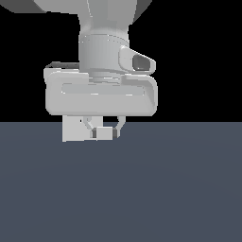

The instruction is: Plug the charger into the wall socket.

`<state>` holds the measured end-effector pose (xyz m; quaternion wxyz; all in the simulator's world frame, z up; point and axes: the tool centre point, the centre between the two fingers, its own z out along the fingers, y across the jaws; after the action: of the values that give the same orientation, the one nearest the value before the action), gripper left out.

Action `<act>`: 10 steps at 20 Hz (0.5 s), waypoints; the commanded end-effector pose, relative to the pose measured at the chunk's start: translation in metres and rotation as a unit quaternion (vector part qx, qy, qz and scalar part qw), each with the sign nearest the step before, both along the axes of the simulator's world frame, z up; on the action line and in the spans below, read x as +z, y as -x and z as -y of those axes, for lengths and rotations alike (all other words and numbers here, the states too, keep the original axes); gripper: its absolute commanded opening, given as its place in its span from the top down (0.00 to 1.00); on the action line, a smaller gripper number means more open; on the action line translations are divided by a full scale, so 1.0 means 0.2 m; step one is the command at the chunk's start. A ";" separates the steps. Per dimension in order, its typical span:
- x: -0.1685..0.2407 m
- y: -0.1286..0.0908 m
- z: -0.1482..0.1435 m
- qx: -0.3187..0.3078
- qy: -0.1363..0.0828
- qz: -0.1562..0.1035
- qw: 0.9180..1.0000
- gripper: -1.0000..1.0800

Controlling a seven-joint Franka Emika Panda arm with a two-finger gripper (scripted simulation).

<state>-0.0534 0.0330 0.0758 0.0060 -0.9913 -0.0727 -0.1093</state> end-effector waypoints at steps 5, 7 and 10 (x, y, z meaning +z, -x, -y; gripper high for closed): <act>0.08 -0.01 -0.13 0.071 0.000 -0.001 0.997 1.00; 0.10 0.00 -0.16 0.084 -0.001 -0.001 0.996 1.00; 0.11 0.00 -0.18 0.097 -0.001 -0.002 0.995 1.00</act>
<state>-0.0529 0.0664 0.0972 0.0167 -0.9810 -0.1611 -0.1071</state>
